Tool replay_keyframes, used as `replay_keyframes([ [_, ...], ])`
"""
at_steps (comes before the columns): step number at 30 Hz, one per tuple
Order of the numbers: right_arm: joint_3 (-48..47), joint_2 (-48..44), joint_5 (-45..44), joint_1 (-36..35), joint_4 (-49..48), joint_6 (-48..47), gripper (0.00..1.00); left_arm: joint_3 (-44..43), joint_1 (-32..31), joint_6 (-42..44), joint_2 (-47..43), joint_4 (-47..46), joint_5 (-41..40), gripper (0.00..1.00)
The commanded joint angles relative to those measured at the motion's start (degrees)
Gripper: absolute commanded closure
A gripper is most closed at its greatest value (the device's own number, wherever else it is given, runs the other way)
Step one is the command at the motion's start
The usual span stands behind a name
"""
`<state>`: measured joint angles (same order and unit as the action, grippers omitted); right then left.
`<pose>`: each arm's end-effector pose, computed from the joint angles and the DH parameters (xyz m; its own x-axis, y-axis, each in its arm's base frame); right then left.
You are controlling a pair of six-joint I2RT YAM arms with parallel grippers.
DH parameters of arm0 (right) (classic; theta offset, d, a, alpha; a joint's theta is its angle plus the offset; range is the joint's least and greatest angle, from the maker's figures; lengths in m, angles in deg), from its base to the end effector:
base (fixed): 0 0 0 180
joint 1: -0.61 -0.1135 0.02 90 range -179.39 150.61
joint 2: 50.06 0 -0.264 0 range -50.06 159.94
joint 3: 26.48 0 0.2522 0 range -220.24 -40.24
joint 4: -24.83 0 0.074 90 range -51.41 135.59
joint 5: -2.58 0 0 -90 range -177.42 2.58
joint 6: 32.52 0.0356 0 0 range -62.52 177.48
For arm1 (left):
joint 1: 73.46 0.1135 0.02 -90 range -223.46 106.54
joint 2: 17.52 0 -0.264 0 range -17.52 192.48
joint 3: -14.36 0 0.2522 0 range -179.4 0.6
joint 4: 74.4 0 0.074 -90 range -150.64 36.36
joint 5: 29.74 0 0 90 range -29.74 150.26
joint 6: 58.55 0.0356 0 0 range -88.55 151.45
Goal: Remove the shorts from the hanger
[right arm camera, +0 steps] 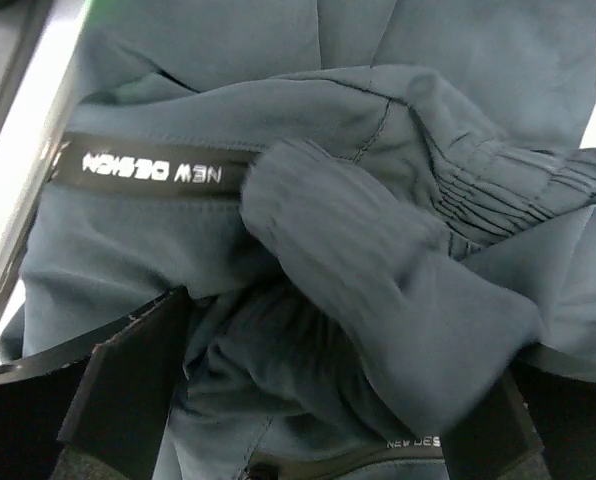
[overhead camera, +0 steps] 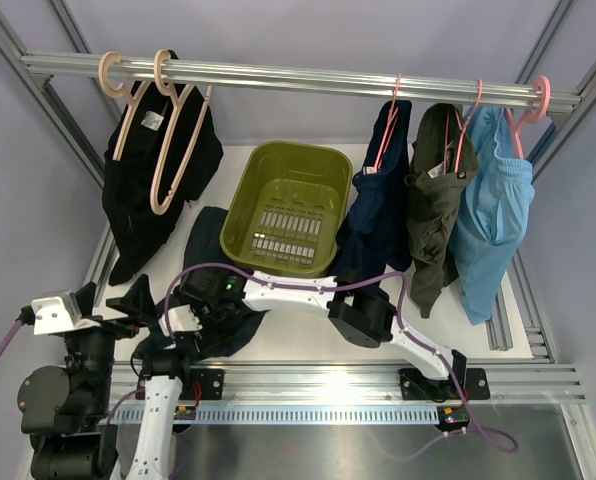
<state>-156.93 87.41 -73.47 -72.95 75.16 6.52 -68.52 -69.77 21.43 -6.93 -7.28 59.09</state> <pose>0.1399 0.5045 0.1697 0.6015 -0.6251 -0.4975 -0.7946 -0.5328 -0.2912 -0.0536 -0.0027 0.4121 0.1033 -0.1677 -0.9804 -0.0677 0.9822 -0.1751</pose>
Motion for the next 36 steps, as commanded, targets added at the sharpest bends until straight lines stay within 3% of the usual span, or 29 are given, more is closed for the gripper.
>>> replay_keyframes([
  [1,0.3,0.7,-3.3,-0.1,-2.2,3.8,0.1,-1.7,-0.2,2.3,-0.3,0.7,-0.9,0.01],
  [4,2.1,0.3,-0.7,-0.1,-1.9,5.5,0.26,-3.0,-0.2,2.5,0.0,0.6,-0.4,0.01],
  [5,2.7,-0.9,0.0,-0.1,-1.9,6.1,0.39,-3.4,-0.2,2.6,0.1,0.5,-0.3,0.01],
  [7,5.3,-2.5,2.8,0.0,-2.8,7.4,0.51,-4.2,-0.2,2.5,0.2,0.1,-0.1,0.01],
  [8,6.2,-4.6,3.6,-0.1,-3.3,7.6,0.65,-4.8,-0.2,2.5,0.2,-0.3,0.0,0.01],
  [11,8.8,-9.0,7.7,-0.1,-4.2,8.0,0.8,-6.0,-0.2,1.8,0.3,-1.6,0.5,0.01],
  [12,9.0,-10.2,9.1,-0.1,-3.5,7.8,0.89,-6.3,-0.2,1.6,0.3,-2.2,0.7,0.01],
  [15,7.9,-14.6,16.2,0.2,-0.6,8.3,0.97,-7.7,-0.2,0.4,1.1,-2.9,0.8,0.01],
  [28,-1.0,-30.0,31.9,4.4,2.7,15.2,1.0,-10.9,-0.2,-1.8,2.2,-5.7,3.0,0.01],
  [36,-5.8,-37.3,31.8,15.9,0.9,24.1,1.0,-8.8,-0.3,-2.0,2.0,-6.5,3.2,0.01],
])
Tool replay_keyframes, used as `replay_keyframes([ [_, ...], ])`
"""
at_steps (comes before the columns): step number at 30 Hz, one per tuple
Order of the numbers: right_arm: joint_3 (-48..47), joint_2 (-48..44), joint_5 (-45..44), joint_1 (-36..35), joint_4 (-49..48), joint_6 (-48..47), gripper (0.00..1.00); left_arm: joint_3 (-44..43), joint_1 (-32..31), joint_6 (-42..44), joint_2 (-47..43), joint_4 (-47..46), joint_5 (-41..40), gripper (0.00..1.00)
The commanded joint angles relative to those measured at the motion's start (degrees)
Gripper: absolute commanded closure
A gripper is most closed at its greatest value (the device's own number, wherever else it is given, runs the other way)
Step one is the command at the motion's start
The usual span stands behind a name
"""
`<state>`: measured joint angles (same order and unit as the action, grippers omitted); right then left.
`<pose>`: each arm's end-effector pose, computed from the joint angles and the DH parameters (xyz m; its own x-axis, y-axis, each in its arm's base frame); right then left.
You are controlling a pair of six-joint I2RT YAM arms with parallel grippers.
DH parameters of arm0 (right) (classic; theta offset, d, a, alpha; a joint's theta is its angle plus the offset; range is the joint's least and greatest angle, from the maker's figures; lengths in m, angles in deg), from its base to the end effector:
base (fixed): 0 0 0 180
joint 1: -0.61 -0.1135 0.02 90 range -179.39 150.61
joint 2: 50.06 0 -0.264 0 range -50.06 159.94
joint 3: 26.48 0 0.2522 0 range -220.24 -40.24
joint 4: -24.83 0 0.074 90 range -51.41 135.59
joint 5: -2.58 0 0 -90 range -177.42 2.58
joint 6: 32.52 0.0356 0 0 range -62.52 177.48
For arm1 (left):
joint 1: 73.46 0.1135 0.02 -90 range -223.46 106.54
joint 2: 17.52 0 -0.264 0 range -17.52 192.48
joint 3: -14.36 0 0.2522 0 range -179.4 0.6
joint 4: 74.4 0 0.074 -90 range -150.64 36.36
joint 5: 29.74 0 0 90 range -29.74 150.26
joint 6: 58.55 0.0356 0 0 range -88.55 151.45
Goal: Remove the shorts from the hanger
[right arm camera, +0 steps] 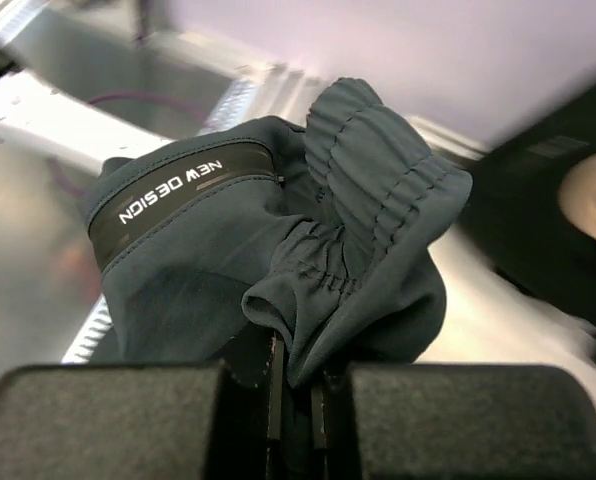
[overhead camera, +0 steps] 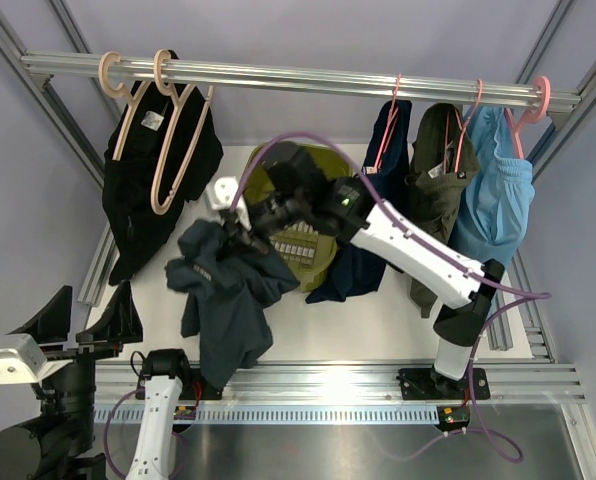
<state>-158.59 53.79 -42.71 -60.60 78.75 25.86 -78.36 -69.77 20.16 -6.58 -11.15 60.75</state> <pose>0.1682 0.3581 0.4462 0.3091 -0.2112 -0.9273 -0.8998 -0.3808 -0.2132 -0.0990 -0.0067 0.4480 0.3220 -0.1754 -0.9303 0.0069 0.9831 -0.1830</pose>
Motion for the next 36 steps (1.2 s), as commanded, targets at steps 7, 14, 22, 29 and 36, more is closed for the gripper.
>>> replay_keyframes([
  [7,-13.0,-3.4,-9.6,12.5,-6.4,6.7,1.0,6.0,-0.3,-1.9,1.3,-5.7,3.1,0.01],
  [14,-17.3,-0.6,-18.0,20.2,-12.4,8.2,1.0,10.0,-0.3,-2.2,0.6,-5.7,4.8,0.01],
  [22,-19.0,0.2,-21.0,24.6,-14.1,6.8,1.0,13.6,-0.2,-3.0,-0.6,-6.6,5.1,0.01],
  [29,-7.7,-1.7,-19.4,24.4,-14.5,3.2,1.0,15.1,-0.3,-3.3,-0.2,-7.7,6.4,0.01],
  [36,8.4,-2.0,-24.3,19.3,-17.7,2.9,1.0,18.0,-0.3,-3.9,-0.1,-9.4,10.7,0.01],
])
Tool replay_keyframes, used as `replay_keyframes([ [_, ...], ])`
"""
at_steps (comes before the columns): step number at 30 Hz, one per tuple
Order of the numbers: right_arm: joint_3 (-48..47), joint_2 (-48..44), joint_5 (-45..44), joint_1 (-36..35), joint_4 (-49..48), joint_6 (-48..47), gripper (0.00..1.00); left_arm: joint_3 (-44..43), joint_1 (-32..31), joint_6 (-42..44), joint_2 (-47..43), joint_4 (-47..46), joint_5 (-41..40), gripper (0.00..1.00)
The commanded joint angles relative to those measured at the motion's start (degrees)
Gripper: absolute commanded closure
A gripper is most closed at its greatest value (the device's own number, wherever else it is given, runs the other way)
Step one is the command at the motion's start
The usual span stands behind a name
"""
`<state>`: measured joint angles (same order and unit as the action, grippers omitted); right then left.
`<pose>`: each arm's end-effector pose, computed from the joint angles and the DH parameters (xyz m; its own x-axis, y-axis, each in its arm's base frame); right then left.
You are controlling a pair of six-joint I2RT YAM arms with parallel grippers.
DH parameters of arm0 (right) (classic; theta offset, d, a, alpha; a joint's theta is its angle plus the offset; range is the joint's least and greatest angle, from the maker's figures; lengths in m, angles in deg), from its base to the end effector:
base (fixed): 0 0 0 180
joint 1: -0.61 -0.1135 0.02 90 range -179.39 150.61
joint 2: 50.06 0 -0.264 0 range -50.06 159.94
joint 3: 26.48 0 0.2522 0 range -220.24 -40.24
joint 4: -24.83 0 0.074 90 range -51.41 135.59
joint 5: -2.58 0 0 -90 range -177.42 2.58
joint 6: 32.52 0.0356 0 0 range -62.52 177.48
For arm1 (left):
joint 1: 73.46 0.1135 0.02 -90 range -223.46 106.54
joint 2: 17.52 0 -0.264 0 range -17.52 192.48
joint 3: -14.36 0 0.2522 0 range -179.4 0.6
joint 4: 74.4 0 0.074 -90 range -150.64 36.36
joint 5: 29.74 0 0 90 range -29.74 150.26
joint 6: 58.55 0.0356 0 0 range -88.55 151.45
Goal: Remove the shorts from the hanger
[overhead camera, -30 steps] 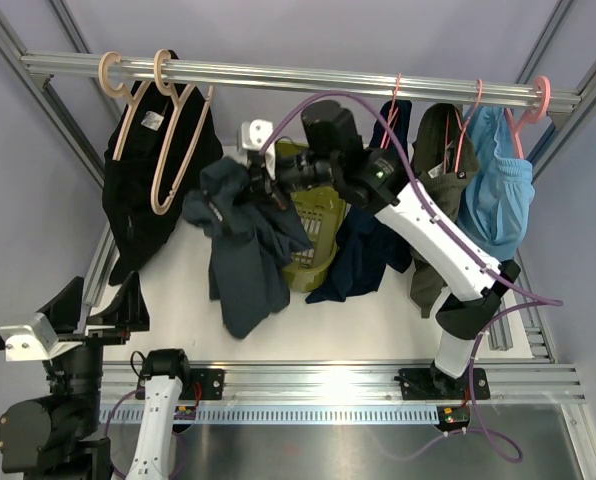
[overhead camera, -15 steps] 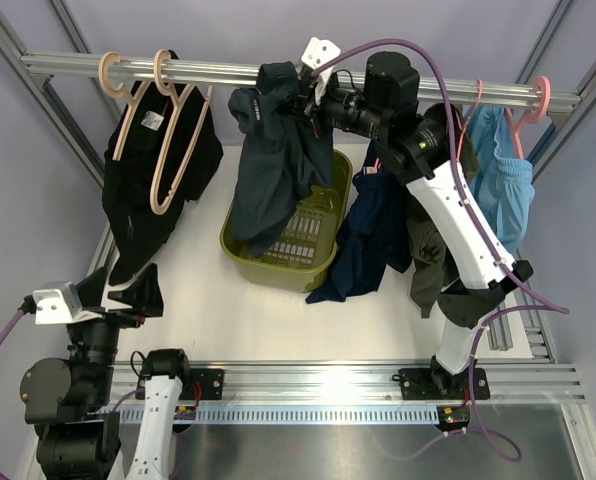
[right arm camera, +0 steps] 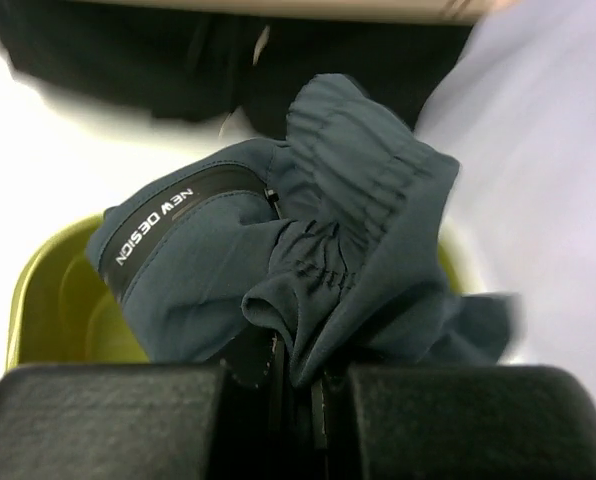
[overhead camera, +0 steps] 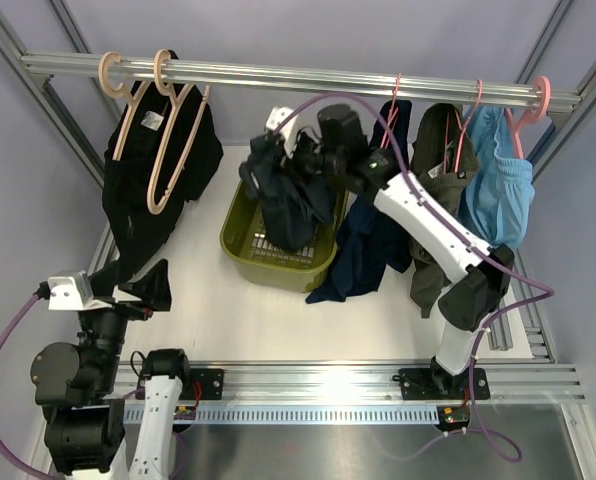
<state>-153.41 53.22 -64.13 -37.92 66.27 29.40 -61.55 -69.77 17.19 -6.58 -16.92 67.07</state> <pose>0.3145 0.2684 0.4390 0.1971 -0.3957 -0.8970 -0.8772 0.3375 -0.3416 -0.0238 -0.0058 0.4064 0.1129 -0.2378 -0.9647 0.0838 0.9698 -0.2292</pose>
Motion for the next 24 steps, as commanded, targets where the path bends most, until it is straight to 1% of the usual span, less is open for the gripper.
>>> replay_keyframes([
  [1,5.7,-1.3,-5.2,-4.3,-5.9,0.1,1.0,1.8,-0.3,-1.0,0.0,-3.8,5.5,0.01],
  [2,6.9,-0.7,-7.8,-5.1,-7.5,2.6,1.0,3.2,-0.3,-1.1,0.1,-4.3,8.0,0.01],
  [3,8.0,-0.3,-13.2,-6.9,-8.4,3.9,0.99,4.0,-0.3,-1.3,0.4,-4.6,9.4,0.01],
  [5,9.7,1.2,-17.7,-8.1,-7.9,7.7,0.97,6.1,-0.3,-2.4,0.7,-5.4,12.8,0.01],
  [8,10.2,3.0,-19.6,-8.3,-4.9,11.0,0.82,8.4,-0.2,-5.1,1.4,-7.7,15.5,0.01],
  [9,10.9,3.1,-18.9,-8.3,-4.4,11.0,0.72,9.9,-0.2,-6.1,1.5,-8.9,16.1,0.01],
  [10,11.4,3.1,-18.1,-8.2,-4.0,10.8,0.65,10.9,-0.2,-8.7,2.2,-10.3,17.0,0.01],
  [11,11.9,2.1,-16.1,-8.2,-3.3,10.2,0.59,11.9,-0.2,-10.2,2.7,-14.0,19.7,0.01],
  [12,12.5,1.5,-14.5,-8.3,-2.7,9.5,0.45,13.7,-0.2,-12.8,3.2,-16.1,21.3,0.03],
  [13,12.4,0.1,-12.3,-8.3,-1.5,8.4,0.4,14.4,-0.2,-13.8,4.8,-17.7,22.5,0.05],
  [14,12.0,-0.7,-7.3,-8.2,1.9,5.5,0.35,14.8,-0.2,-14.6,5.6,-20.1,24.4,0.07],
  [15,10.8,-1.7,-4.5,-8.1,3.8,4.1,0.31,15.0,-0.3,-15.1,6.3,-21.0,25.1,0.1],
  [16,9.9,-3.7,-2.0,-8.0,5.7,2.3,0.24,15.0,-0.3,-15.7,7.1,-21.5,25.4,0.11],
  [19,4.9,-6.1,4.8,-7.6,12.3,2.0,0.2,15.0,-0.3,-16.9,8.8,-24.5,27.0,0.13],
  [20,3.5,-6.5,8.9,-6.8,15.9,1.9,0.19,15.1,-0.2,-17.5,9.6,-26.5,28.1,0.13],
  [21,1.5,-7.1,10.7,-6.4,17.0,2.1,0.19,15.4,-0.2,-18.8,10.0,-27.5,28.6,0.15],
  [22,0.2,-8.1,13.3,-5.8,20.3,1.8,0.19,15.7,-0.3,-19.3,10.4,-29.1,29.4,0.16],
  [23,-0.8,-8.6,18.1,-4.5,21.7,1.7,0.19,15.8,-0.3,-19.9,11.2,-29.9,29.9,0.16],
  [24,-2.0,-9.4,19.2,-3.9,22.4,2.1,0.19,15.8,-0.3,-20.9,11.5,-30.5,30.3,0.17],
])
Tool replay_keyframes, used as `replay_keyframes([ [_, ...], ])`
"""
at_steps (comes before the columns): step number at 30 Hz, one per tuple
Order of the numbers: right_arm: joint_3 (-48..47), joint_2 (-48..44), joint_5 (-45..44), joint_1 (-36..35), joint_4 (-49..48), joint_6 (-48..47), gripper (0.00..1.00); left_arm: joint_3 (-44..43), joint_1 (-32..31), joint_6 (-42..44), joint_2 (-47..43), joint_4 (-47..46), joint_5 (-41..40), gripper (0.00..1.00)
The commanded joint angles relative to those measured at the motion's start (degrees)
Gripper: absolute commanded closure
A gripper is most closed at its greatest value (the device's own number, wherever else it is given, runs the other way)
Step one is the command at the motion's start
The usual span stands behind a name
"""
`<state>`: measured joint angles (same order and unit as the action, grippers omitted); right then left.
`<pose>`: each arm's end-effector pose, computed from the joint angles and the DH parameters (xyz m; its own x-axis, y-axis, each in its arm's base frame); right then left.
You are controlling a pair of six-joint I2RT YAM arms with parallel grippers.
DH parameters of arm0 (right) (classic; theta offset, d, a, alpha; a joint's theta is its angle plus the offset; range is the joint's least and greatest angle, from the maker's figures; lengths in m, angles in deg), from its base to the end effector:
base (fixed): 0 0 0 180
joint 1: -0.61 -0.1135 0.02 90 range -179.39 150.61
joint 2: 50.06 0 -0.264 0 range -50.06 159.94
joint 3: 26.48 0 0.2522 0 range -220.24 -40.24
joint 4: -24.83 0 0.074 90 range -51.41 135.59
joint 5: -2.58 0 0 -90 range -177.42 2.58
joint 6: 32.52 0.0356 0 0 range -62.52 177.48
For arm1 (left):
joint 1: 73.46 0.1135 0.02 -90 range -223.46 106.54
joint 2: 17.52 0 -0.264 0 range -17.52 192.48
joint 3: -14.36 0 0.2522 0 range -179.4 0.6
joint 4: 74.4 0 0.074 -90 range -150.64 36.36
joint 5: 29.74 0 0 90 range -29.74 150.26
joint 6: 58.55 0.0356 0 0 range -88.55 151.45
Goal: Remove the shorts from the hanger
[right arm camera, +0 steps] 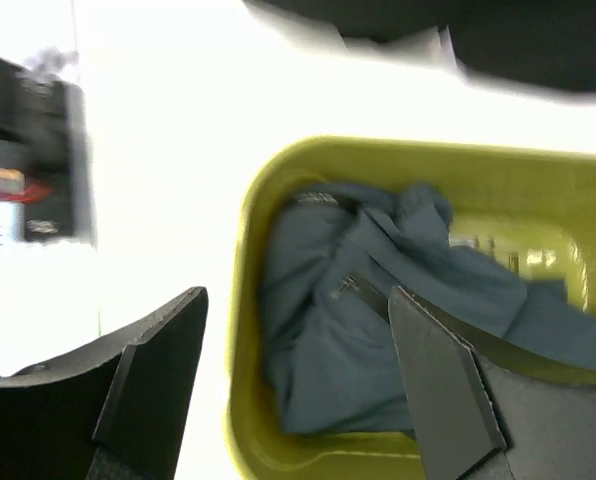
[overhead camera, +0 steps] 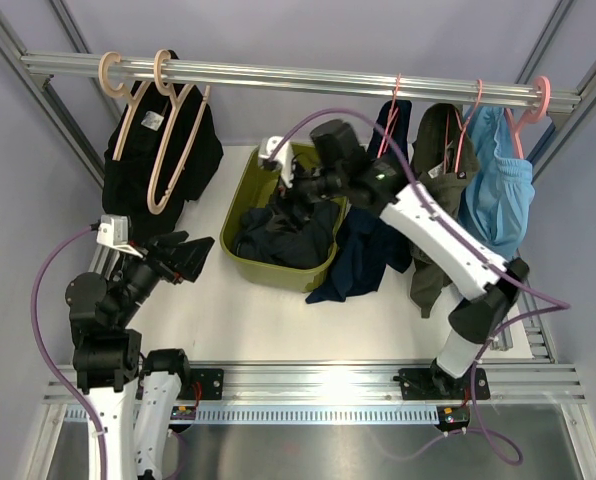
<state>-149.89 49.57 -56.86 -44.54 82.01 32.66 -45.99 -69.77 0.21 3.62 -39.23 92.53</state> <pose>0.2568 0.2838 0.4179 0.0296 -0.4828 -0.8752 -0.9888 0.1142 -0.0964 0.0741 -0.0143 0.3755 -0.1873 -0.4515 -0.8724 0.4444 0.7531 -0.4852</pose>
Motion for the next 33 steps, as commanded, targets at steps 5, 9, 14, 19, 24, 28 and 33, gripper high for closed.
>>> replay_keyframes([
  [5,-7.0,-11.7,12.9,5.6,8.9,4.4,0.2,0.3,-0.4,-6.0,2.5,-11.6,5.7,0.17],
  [9,-3.7,-17.5,2.4,9.9,4.8,14.0,0.22,-0.2,-2.0,-7.1,4.4,-12.6,5.1,0.18],
  [14,5.9,-26.1,-16.0,14.4,-1.0,25.5,0.22,-4.4,-16.4,-2.1,12.1,-8.8,-7.5,0.2],
  [19,15.9,-34.6,-25.1,18.5,-8.2,33.8,0.24,-10.5,-36.0,4.9,21.3,-7.0,-24.6,0.18],
  [24,17.8,-34.6,-30.1,22.8,-9.4,45.3,0.3,-12.7,-44.4,6.6,29.8,-8.0,-31.0,0.18],
  [28,17.8,-31.4,-26.3,27.5,-12.0,51.9,0.37,-13.2,-48.6,7.8,32.2,-8.2,-35.5,0.17],
  [33,18.4,-27.9,-24.9,27.7,-18.6,53.5,0.42,-12.2,-50.1,7.1,31.8,-8.9,-37.0,0.17],
])
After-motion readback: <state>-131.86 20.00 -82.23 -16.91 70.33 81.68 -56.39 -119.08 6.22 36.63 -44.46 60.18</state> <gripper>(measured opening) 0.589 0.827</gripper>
